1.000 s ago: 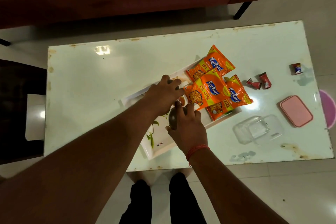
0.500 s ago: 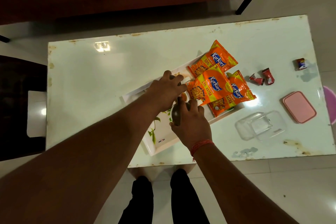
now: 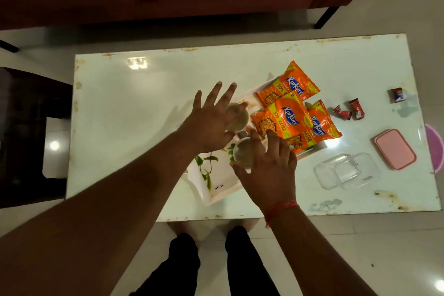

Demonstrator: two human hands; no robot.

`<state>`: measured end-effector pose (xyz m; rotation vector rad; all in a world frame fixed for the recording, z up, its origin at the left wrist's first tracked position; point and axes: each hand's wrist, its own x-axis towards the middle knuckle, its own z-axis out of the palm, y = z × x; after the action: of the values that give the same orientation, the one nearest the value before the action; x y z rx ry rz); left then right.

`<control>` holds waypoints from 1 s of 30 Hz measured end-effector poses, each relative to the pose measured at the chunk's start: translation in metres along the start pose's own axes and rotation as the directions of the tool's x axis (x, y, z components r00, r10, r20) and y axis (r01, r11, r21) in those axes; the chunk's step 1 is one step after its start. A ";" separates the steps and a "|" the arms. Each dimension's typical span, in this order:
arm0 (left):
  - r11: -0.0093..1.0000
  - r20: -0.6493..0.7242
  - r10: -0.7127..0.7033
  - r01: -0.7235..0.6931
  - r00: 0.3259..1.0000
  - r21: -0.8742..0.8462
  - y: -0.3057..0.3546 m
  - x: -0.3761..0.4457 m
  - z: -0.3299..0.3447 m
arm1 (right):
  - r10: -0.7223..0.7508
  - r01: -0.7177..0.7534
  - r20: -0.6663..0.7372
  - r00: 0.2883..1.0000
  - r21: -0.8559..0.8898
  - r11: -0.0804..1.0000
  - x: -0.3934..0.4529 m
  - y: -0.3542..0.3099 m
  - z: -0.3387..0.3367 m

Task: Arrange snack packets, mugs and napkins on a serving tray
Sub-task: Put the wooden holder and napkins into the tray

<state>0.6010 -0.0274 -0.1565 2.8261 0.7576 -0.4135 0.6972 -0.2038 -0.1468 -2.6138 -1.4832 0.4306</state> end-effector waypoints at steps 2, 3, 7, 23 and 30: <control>0.996 -0.059 -0.090 0.090 0.994 -0.013 -0.013 -0.016 0.001 | -0.029 0.029 -0.006 1.000 -0.025 0.999 -0.002 -0.015 -0.005; 0.991 -0.077 -0.136 0.135 0.988 -0.023 -0.022 -0.025 0.002 | -0.046 0.046 -0.001 0.999 -0.025 0.999 -0.002 -0.027 -0.006; 0.960 -0.087 -0.280 0.277 0.956 -0.049 -0.061 -0.070 0.009 | -0.138 0.138 0.082 0.987 0.010 0.990 0.002 -0.079 0.001; 0.755 -0.073 -0.643 0.614 0.763 -0.232 -0.329 -0.342 0.010 | -0.444 0.402 0.157 0.882 0.241 0.883 -0.013 -0.436 0.091; -0.071 0.326 -0.870 0.561 0.370 -0.825 -0.394 -0.432 0.026 | -0.400 0.255 0.143 0.905 0.569 0.782 -0.043 -0.561 0.105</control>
<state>0.0346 0.1032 -0.0881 1.1786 1.9228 0.3315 0.1832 0.0446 -0.1107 -1.8641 -1.5606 1.0087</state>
